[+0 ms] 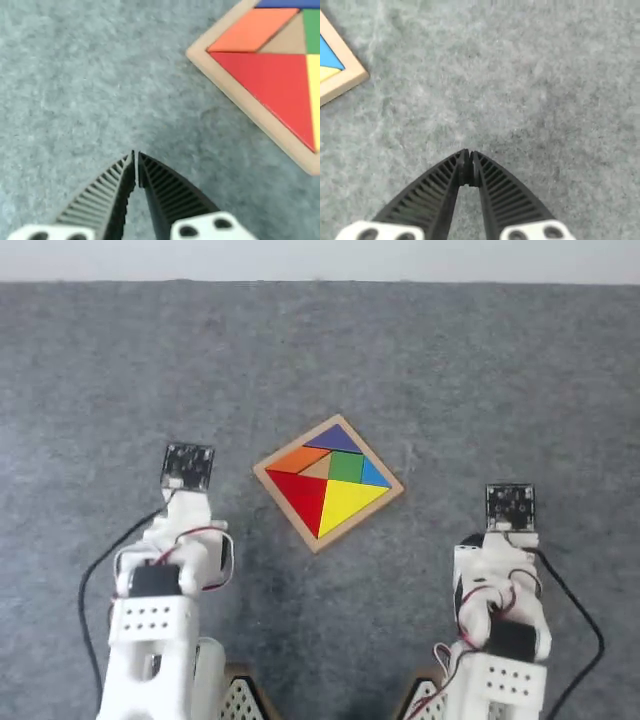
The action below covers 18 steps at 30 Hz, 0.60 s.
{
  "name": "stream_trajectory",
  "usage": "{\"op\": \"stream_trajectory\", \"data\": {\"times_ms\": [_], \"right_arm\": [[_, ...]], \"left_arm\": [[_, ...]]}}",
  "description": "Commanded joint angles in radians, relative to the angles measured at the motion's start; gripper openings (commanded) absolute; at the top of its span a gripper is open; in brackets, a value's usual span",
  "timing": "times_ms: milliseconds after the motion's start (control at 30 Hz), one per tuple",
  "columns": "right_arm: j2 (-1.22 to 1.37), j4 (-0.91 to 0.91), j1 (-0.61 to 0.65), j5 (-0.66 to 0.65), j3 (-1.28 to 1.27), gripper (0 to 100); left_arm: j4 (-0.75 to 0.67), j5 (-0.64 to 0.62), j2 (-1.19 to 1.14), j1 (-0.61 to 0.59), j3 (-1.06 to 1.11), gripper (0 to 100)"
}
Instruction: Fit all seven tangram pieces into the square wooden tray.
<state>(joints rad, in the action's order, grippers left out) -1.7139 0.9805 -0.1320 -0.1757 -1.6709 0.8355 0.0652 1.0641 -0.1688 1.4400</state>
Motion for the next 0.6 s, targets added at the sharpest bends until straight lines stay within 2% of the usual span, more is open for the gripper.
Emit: {"op": "stream_trajectory", "data": {"times_ms": [0, 100, 233, 367, 567], "right_arm": [[-0.116, 0.067, -0.012, -0.017, -0.011, 1.3], [-0.079, 0.065, -0.005, -0.017, -0.012, 1.3], [-0.071, 0.114, -0.008, -0.017, -0.012, 1.3], [-0.074, 0.309, -0.01, -0.015, -0.012, 1.2], [-0.097, 0.329, -0.01, -0.015, -0.012, 1.1]], "left_arm": [[-0.115, -0.006, 0.107, -0.005, 0.084, 1], [-0.172, -0.006, 0.203, -0.005, 0.171, 1], [-0.175, -0.006, 0.348, -0.005, 0.249, 1], [-0.064, -0.006, 0.47, -0.005, 0.251, 1], [0.15, -0.006, 0.614, -0.011, 0.251, 1]]}}
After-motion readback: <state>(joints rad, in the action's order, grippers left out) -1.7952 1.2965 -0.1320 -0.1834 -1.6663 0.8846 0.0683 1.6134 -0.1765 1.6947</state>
